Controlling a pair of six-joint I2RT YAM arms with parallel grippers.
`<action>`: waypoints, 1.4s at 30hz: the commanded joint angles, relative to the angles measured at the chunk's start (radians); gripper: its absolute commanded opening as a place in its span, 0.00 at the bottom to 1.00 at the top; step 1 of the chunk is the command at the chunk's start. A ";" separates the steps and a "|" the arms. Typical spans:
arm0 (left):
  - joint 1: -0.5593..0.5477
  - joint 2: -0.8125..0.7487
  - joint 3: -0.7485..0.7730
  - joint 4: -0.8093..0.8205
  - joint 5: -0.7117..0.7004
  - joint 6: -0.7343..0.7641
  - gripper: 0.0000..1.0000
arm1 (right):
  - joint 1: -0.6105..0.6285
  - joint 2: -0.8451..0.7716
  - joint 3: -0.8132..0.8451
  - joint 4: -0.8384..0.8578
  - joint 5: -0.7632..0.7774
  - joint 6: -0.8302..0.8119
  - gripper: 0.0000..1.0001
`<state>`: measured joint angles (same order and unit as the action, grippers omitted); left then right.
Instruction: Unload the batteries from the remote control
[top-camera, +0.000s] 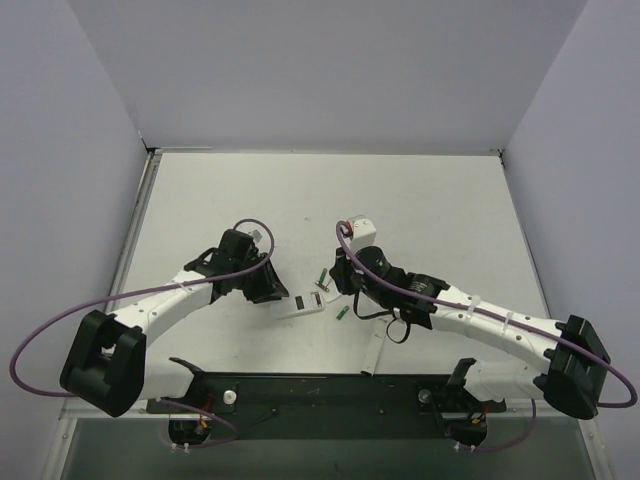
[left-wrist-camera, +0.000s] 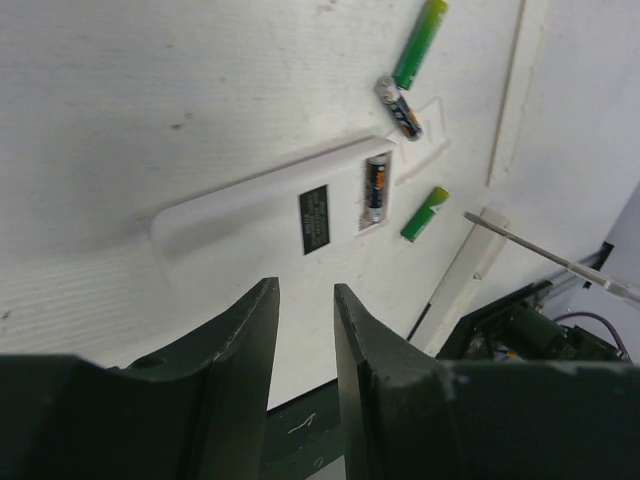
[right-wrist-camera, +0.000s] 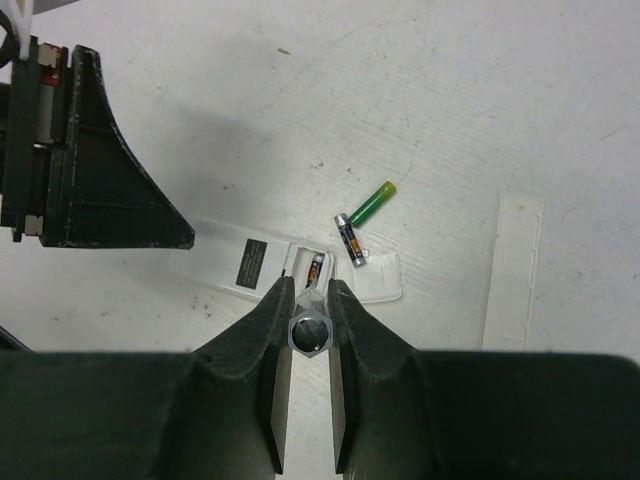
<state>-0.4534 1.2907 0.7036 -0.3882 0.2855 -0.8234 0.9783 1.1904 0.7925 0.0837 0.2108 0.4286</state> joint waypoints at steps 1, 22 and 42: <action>-0.034 0.047 -0.013 0.155 0.133 -0.011 0.38 | -0.015 0.041 -0.015 0.140 -0.102 -0.089 0.00; -0.077 0.154 -0.062 0.181 0.096 -0.005 0.37 | -0.020 0.175 -0.022 0.183 -0.082 -0.162 0.00; -0.077 0.167 -0.062 0.164 0.072 -0.003 0.37 | -0.016 0.132 -0.035 0.180 -0.103 -0.186 0.00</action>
<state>-0.5285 1.4406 0.6437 -0.2241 0.4049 -0.8383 0.9627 1.3613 0.7696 0.2512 0.0990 0.2611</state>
